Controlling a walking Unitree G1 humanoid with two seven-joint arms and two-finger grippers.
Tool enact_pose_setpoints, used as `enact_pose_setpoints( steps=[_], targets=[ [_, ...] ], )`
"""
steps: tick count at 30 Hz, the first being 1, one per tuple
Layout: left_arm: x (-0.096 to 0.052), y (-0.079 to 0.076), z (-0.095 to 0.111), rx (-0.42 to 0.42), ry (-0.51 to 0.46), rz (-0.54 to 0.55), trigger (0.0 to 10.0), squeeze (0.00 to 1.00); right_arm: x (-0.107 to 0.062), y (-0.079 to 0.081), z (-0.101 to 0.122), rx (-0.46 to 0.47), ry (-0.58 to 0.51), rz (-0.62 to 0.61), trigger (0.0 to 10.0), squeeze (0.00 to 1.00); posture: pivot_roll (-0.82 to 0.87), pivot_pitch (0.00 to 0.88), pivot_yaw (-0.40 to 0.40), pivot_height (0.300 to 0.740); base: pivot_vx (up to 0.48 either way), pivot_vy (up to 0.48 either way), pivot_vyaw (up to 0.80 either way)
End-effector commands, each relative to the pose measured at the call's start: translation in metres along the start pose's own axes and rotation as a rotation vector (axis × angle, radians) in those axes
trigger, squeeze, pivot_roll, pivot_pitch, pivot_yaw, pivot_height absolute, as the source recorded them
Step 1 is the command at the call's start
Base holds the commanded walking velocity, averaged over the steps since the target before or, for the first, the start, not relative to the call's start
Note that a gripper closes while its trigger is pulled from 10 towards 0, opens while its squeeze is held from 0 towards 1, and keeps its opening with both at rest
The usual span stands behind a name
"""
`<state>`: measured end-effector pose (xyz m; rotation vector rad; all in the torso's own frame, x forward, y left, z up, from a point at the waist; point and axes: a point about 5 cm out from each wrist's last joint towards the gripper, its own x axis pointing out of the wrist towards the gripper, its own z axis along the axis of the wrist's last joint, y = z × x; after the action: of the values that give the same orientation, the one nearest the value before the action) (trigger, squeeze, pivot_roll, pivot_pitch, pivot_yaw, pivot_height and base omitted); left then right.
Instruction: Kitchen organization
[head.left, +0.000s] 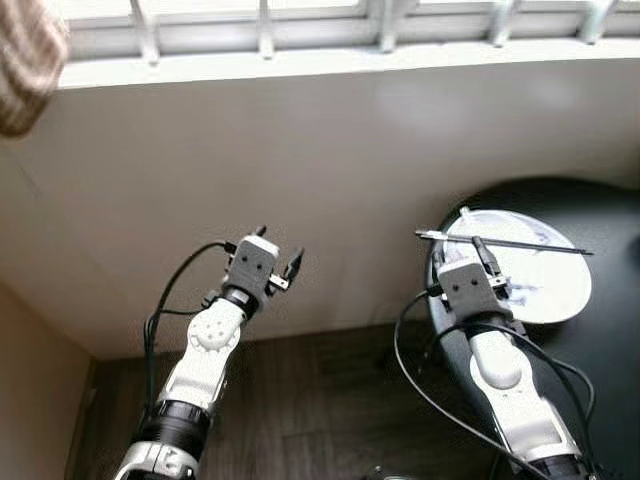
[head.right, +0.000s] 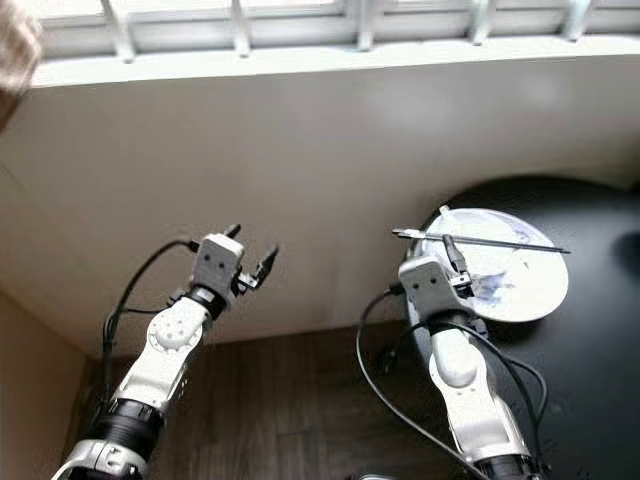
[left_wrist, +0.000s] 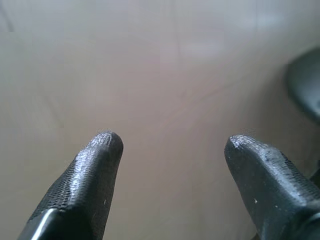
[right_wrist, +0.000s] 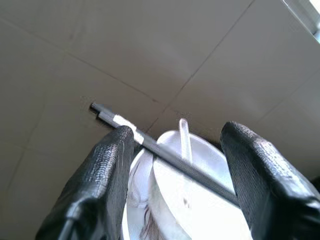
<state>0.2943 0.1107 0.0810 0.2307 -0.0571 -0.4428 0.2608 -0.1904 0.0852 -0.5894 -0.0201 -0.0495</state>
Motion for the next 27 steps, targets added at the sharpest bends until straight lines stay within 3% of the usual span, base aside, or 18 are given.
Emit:
enact_pose_setpoints(
  steps=[1,10,19,27],
  targets=[
    [-0.004,0.01,-0.001,0.018,0.001,0.019,10.0,0.0,0.003,0.003,0.01,0.0,-0.04,-0.001,10.0,0.0,0.04,0.0,-0.025,0.74,0.296,0.0,0.0],
    [-0.004,0.009,-0.001,0.017,0.001,0.018,10.0,0.0,0.002,0.002,0.01,0.001,-0.046,-0.01,10.0,0.0,0.04,0.0,-0.025,0.74,0.184,0.0,0.0],
    [-0.004,0.008,-0.001,0.018,0.003,0.007,10.0,0.0,0.004,-0.018,0.01,-0.088,-0.041,-0.18,10.0,0.0,0.04,0.0,-0.026,0.74,0.0,0.0,0.0],
    [-0.004,0.008,-0.002,0.017,0.004,0.003,10.0,0.0,0.005,-0.022,0.003,-0.06,0.01,-0.21,10.0,0.0,0.04,0.0,-0.026,0.74,0.0,0.0,-0.1]
  ],
)
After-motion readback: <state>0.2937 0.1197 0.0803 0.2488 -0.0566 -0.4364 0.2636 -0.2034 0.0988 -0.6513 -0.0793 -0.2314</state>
